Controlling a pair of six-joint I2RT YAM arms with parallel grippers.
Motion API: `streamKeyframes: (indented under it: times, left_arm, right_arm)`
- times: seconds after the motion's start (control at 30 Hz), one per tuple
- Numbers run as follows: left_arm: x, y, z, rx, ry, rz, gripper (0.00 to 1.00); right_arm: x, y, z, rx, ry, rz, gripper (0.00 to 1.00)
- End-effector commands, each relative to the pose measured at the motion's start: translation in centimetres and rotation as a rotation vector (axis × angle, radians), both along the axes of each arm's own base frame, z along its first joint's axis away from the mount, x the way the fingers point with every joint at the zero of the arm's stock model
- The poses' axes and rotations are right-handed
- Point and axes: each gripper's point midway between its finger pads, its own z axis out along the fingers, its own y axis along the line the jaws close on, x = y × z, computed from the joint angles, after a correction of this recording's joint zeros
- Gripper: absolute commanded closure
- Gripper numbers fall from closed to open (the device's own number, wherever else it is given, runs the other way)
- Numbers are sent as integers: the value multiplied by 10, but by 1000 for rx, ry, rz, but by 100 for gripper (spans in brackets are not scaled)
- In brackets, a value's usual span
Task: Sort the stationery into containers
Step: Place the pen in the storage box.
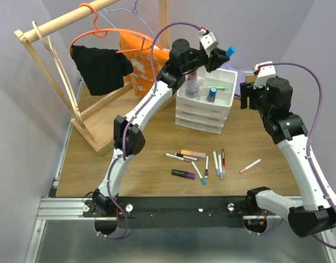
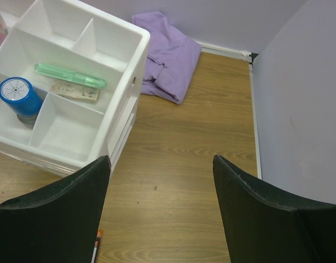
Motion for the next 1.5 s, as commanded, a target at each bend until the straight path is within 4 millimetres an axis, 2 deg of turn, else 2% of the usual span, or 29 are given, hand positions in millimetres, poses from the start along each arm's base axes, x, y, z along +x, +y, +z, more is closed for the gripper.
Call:
streamKeyframes:
  times: [0.0, 0.17, 0.37, 0.6, 0.67, 0.7, 0.83, 0.9, 0.97, 1.0, 1.03, 1.13, 1.23, 1.27, 1.47]
  left_arm:
    - [29, 6, -10, 3, -29, 118, 100]
    - [45, 7, -32, 61, -77, 172, 100]
    - [48, 5, -60, 108, -42, 167, 100]
    - [49, 4, -76, 128, -3, 166, 99]
    - [47, 5, -74, 128, -3, 167, 91]
    - [47, 5, -77, 131, 3, 167, 90]
    - [41, 9, -65, 118, -4, 166, 90]
    - [38, 10, -67, 117, 11, 159, 91]
    - [31, 12, -55, 97, 8, 147, 94]
    - [29, 10, -58, 100, 7, 141, 94]
    - [24, 13, -48, 93, -12, 146, 94]
    - [17, 9, -49, 124, -51, 151, 92]
    - [21, 8, -56, 159, -51, 177, 79]
    - [25, 9, -58, 165, -47, 196, 66]
    - [35, 9, -56, 177, -54, 238, 48]
  right_arm:
    - [9, -4, 13, 30, -45, -25, 18]
    - [14, 0, 9, 39, -33, -3, 18]
    - [16, 0, 5, 42, -22, -6, 18]
    - [13, -3, 0, 44, -11, -11, 18]
    - [12, -3, 0, 47, -11, -10, 18]
    - [12, -4, -1, 48, -10, -12, 18]
    - [11, -1, 0, 53, -10, 1, 18]
    - [10, -1, -1, 57, -9, 1, 18]
    - [11, -1, -3, 61, 0, 0, 18]
    - [11, 0, -2, 65, -1, 1, 18]
    - [10, 1, -3, 69, 0, 6, 18]
    - [9, 1, -3, 71, 0, 9, 18]
    - [8, 0, -3, 70, 0, 6, 18]
    - [7, 0, -3, 73, -2, 7, 18]
    - [5, 0, -6, 69, 7, 7, 18]
